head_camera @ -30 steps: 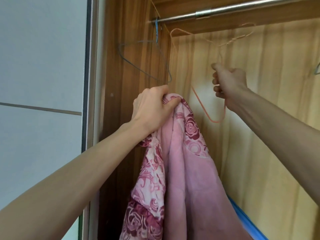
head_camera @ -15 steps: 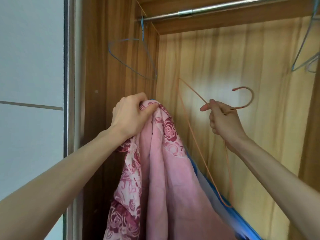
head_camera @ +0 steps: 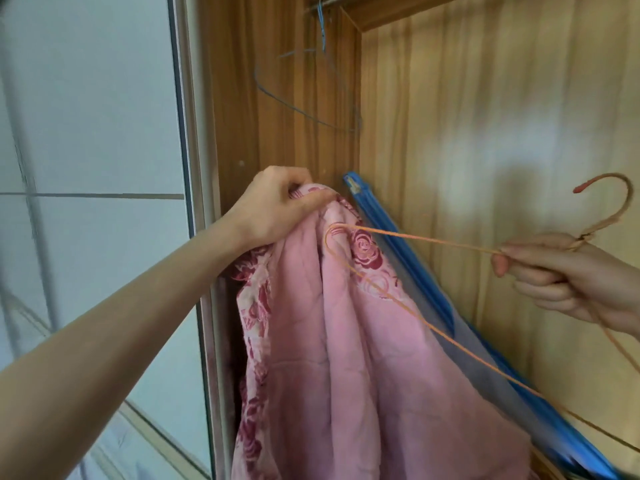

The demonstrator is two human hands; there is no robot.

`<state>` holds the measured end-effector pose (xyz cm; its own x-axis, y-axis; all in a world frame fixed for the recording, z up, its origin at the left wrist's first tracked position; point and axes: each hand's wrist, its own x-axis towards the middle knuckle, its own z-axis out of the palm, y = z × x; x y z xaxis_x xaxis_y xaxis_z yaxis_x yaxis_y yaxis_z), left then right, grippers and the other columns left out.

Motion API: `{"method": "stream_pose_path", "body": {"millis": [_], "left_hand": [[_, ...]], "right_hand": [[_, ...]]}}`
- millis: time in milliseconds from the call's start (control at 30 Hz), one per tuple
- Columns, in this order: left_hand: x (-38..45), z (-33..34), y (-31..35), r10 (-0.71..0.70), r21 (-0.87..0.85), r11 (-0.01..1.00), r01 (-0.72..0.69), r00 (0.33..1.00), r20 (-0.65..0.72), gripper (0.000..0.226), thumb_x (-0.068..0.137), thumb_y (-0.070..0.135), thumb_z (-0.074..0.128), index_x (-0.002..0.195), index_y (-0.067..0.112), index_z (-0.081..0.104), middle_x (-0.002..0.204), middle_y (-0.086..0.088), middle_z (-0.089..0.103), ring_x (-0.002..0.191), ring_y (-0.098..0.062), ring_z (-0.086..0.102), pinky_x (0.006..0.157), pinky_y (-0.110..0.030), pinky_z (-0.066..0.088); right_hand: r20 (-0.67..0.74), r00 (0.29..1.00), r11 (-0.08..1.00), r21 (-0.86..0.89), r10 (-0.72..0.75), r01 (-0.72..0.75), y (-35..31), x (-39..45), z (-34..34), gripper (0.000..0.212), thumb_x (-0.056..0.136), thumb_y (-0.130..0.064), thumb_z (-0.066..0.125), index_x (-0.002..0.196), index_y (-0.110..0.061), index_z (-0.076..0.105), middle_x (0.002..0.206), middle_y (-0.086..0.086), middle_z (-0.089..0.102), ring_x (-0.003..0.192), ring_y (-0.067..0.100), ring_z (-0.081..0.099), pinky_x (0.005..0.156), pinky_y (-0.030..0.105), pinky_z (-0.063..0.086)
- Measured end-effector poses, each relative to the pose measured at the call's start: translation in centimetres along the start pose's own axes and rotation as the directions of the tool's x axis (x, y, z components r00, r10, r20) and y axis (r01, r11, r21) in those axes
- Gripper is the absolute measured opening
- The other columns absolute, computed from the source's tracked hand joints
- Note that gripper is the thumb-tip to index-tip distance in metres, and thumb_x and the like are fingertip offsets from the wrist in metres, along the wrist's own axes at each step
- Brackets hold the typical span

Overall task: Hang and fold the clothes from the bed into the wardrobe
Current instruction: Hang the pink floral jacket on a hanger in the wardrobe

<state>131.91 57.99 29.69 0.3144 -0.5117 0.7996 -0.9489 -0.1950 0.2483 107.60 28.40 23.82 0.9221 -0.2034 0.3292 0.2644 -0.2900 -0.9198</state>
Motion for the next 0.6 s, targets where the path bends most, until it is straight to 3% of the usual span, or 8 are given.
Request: {"method": "stream_pose_path", "body": {"millis": [100, 200, 267, 333, 400, 500, 600], "left_hand": [[-0.1, -0.3, 0.4, 0.012, -0.035, 0.999, -0.011, 0.999, 0.038, 0.048, 0.094, 0.045, 0.071, 0.07, 0.007, 0.055, 0.068, 0.005, 0.047, 0.065, -0.007, 0.041, 0.061, -0.031, 0.038], [-0.2, -0.2, 1.2, 0.033, -0.06, 0.998, -0.027, 0.996, 0.088, 0.044, 0.097, 0.037, 0.073, 0.072, 0.005, 0.057, 0.07, 0.001, 0.051, 0.067, -0.007, 0.045, 0.063, -0.03, 0.041], [-0.3, 0.0, 1.7, 0.042, -0.073, 0.997, -0.033, 0.991, 0.125, 0.042, 0.097, 0.037, 0.073, 0.073, 0.006, 0.06, 0.074, -0.007, 0.063, 0.072, -0.012, 0.058, 0.067, -0.035, 0.049], [-0.3, 0.5, 2.6, 0.058, -0.067, 0.997, -0.049, 0.987, 0.149, 0.041, 0.095, 0.044, 0.072, 0.074, 0.01, 0.062, 0.088, -0.016, 0.074, 0.087, -0.025, 0.072, 0.075, -0.047, 0.056], [-0.2, 1.1, 3.9, 0.092, -0.03, 0.996, -0.089, 0.984, 0.152, 0.037, 0.095, 0.042, 0.072, 0.072, 0.015, 0.061, 0.084, -0.011, 0.072, 0.082, -0.02, 0.069, 0.074, -0.048, 0.054], [-0.4, 1.9, 5.8, 0.141, -0.064, 0.989, -0.132, 0.978, 0.153, 0.033, 0.098, 0.034, 0.074, 0.071, 0.021, 0.06, 0.072, 0.001, 0.066, 0.071, -0.011, 0.059, 0.067, -0.038, 0.052], [-1.0, 2.4, 6.4, 0.124, -0.153, 0.983, -0.106, 0.986, 0.115, 0.036, 0.098, 0.032, 0.073, 0.075, 0.007, 0.061, 0.072, -0.009, 0.06, 0.071, -0.009, 0.052, 0.067, -0.037, 0.048]], "right_hand": [[0.078, 0.996, 0.988, -0.153, 0.045, -0.032, -0.5, 0.3, 1.0, 0.032, 0.086, -0.034, 0.064, 0.081, -0.003, 0.074, 0.058, -0.001, 0.015, 0.042, 0.007, 0.013, 0.039, 0.009, 0.015], [0.109, 0.993, 0.965, -0.264, 0.042, -0.012, -1.8, 1.0, 1.8, 0.037, 0.085, -0.043, 0.076, 0.082, -0.007, 0.075, 0.058, 0.001, 0.016, 0.043, 0.009, 0.013, 0.04, 0.01, 0.016], [0.11, 0.994, 0.943, -0.331, 0.023, 0.015, -2.8, 1.4, 2.1, 0.041, 0.08, -0.046, 0.081, 0.083, -0.006, 0.075, 0.056, 0.001, 0.018, 0.042, 0.01, 0.014, 0.04, 0.01, 0.018], [0.108, 0.994, 0.921, -0.387, 0.005, 0.037, -3.9, 1.8, 2.8, 0.038, 0.085, -0.04, 0.073, 0.086, -0.001, 0.073, 0.053, 0.0, 0.022, 0.04, 0.011, 0.016, 0.04, 0.012, 0.017], [0.13, 0.991, 0.897, -0.437, -0.009, 0.066, -4.7, 2.3, 4.2, 0.033, 0.091, -0.036, 0.064, 0.085, -0.004, 0.074, 0.053, -0.002, 0.026, 0.04, 0.01, 0.019, 0.04, 0.015, 0.016], [0.224, 0.974, 0.893, -0.431, -0.034, 0.131, -5.1, 2.9, 6.8, 0.033, 0.092, -0.04, 0.065, 0.081, -0.011, 0.076, 0.056, -0.001, 0.025, 0.043, 0.011, 0.02, 0.041, 0.019, 0.014], [0.217, 0.974, 0.929, -0.344, -0.065, 0.139, -4.2, 3.3, 7.6, 0.035, 0.1, -0.031, 0.062, 0.068, -0.021, 0.072, 0.055, -0.005, 0.024, 0.043, 0.009, 0.018, 0.04, 0.017, 0.015]]}}
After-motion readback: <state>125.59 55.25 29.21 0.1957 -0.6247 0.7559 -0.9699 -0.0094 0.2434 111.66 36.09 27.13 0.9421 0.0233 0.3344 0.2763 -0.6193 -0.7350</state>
